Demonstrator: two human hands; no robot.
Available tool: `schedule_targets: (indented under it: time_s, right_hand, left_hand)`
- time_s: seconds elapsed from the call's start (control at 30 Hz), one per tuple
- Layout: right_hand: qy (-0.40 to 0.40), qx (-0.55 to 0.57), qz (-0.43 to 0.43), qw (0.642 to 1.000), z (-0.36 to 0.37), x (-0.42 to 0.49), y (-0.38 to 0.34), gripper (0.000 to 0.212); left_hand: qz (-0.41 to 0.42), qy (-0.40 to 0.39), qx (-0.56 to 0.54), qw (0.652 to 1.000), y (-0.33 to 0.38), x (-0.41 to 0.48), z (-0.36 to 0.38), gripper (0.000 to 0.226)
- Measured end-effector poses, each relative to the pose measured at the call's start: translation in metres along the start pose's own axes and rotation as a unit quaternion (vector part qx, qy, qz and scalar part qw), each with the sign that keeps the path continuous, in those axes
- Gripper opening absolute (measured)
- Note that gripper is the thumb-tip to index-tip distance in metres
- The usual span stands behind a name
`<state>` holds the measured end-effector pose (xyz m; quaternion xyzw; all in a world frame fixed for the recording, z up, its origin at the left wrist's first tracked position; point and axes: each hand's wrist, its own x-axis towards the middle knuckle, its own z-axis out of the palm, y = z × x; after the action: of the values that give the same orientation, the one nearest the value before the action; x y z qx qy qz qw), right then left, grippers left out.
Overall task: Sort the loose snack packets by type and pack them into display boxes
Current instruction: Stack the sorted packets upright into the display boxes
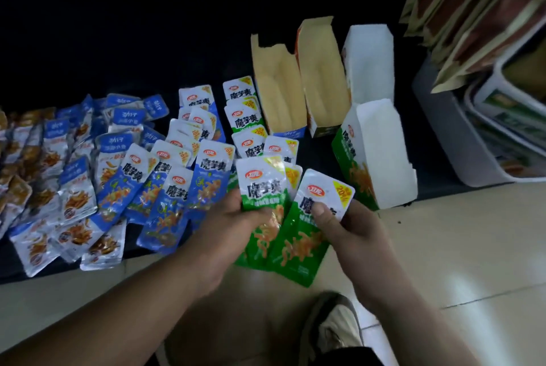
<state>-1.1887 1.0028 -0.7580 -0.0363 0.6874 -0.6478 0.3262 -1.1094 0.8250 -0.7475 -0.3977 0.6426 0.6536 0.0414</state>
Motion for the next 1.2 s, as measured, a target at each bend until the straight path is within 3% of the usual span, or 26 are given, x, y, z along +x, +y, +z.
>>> schedule_targets:
  time_s: [0.2, 0.33, 0.47, 0.5, 0.57, 0.63, 0.67, 0.73, 1.0, 1.1, 1.17, 1.2]
  right_hand:
    - [0.092, 0.082, -0.05, 0.991, 0.0, 0.008, -0.026, 0.026]
    - [0.043, 0.093, -0.081, 0.991, -0.016, 0.012, -0.049, 0.042]
    - [0.022, 0.098, -0.146, 0.984, -0.062, 0.024, -0.072, 0.058]
    - [0.028, 0.098, -0.15, 0.983, -0.075, 0.03, -0.077, 0.059]
    - [0.076, 0.103, -0.146, 0.981, -0.094, 0.045, -0.083, 0.053]
    - [0.137, 0.078, -0.151, 0.976, -0.1, 0.06, -0.081, 0.046]
    - [0.151, 0.067, -0.152, 0.974, -0.099, 0.067, -0.08, 0.042]
    - [0.152, 0.056, -0.154, 0.975, -0.094, 0.078, -0.078, 0.039]
    - [0.112, -0.1, -0.185, 0.971, -0.1, 0.1, -0.071, 0.039]
    - [0.097, -0.098, -0.204, 0.969, -0.106, 0.107, -0.069, 0.04]
    - [0.129, -0.183, -0.227, 0.948, -0.106, 0.115, -0.063, 0.037]
    - [0.147, -0.262, -0.249, 0.921, -0.104, 0.118, -0.058, 0.036]
  left_hand:
    - [0.061, -0.027, -0.045, 0.997, 0.044, -0.013, 0.067, 0.031]
    - [0.154, -0.033, 0.009, 0.987, 0.07, -0.011, 0.101, 0.025]
    - [0.198, -0.109, 0.11, 0.968, 0.094, 0.005, 0.118, 0.049]
    - [0.218, -0.102, 0.147, 0.959, 0.1, 0.015, 0.122, 0.045]
    - [0.265, -0.012, 0.197, 0.944, 0.108, 0.032, 0.124, 0.034]
    - [0.252, 0.076, 0.209, 0.942, 0.103, 0.045, 0.126, 0.023]
    - [0.225, 0.081, 0.213, 0.947, 0.097, 0.049, 0.128, 0.022]
    - [0.178, 0.043, 0.217, 0.959, 0.082, 0.057, 0.138, 0.022]
    - [0.213, 0.018, 0.236, 0.948, 0.064, 0.077, 0.137, 0.034]
    - [0.211, -0.012, 0.233, 0.949, 0.061, 0.076, 0.122, 0.04]
    - [0.22, -0.024, 0.253, 0.942, 0.06, 0.075, 0.116, 0.04]
    - [0.23, -0.028, 0.263, 0.937, 0.059, 0.077, 0.114, 0.043]
